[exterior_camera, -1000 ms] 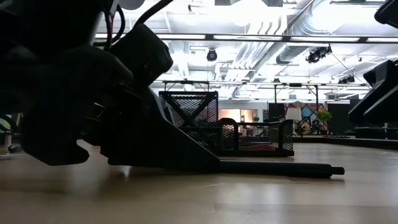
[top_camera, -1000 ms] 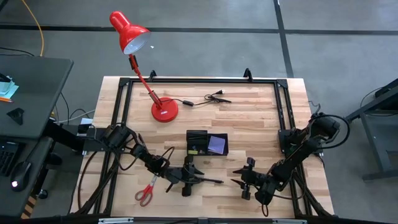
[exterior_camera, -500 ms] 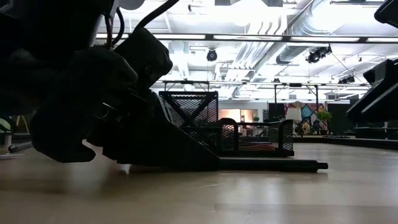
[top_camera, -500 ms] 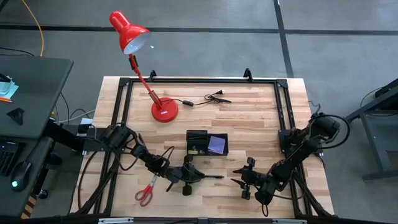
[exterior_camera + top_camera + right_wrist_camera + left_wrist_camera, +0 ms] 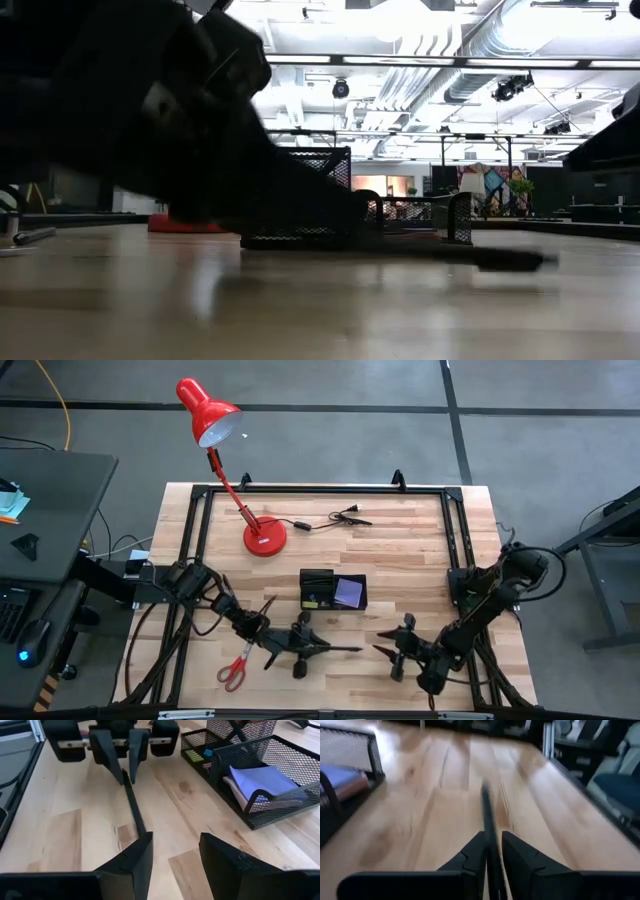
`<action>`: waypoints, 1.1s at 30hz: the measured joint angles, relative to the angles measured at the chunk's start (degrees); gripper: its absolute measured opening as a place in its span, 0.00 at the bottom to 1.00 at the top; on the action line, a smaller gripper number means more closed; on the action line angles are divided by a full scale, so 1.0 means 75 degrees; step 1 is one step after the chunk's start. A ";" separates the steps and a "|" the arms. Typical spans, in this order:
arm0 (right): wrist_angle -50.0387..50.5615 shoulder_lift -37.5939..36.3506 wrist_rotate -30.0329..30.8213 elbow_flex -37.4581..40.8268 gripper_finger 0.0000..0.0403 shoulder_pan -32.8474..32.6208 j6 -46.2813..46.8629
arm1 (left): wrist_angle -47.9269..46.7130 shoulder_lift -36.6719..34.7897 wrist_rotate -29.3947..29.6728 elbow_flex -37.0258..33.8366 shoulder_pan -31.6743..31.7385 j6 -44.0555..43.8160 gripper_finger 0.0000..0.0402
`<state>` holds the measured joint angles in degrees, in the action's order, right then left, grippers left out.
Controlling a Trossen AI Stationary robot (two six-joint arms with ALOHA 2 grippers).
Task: Pick and place office supplies into organizer
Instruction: Put the bottom black pen into the black desk organizer, then put the black pen into the black desk organizer
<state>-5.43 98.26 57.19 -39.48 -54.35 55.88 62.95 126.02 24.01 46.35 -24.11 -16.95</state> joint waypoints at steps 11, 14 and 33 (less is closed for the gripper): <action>-0.0684 0.0873 0.0054 0.0000 0.38 -0.0064 0.0036 | 0.0268 -0.0019 -0.0639 0.0015 0.0062 0.0470 0.05; -0.0735 0.0993 0.0029 0.0000 0.38 -0.0100 0.0129 | 0.0080 -0.0020 -0.0540 0.0015 0.0062 0.0596 0.10; -0.0836 0.1014 0.0431 0.0000 0.38 -0.0221 0.0080 | -0.0773 -0.0047 0.0387 0.0020 0.0313 0.0090 0.47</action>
<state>-11.70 105.86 60.42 -39.48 -56.01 56.47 57.15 125.67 26.91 46.50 -21.76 -16.28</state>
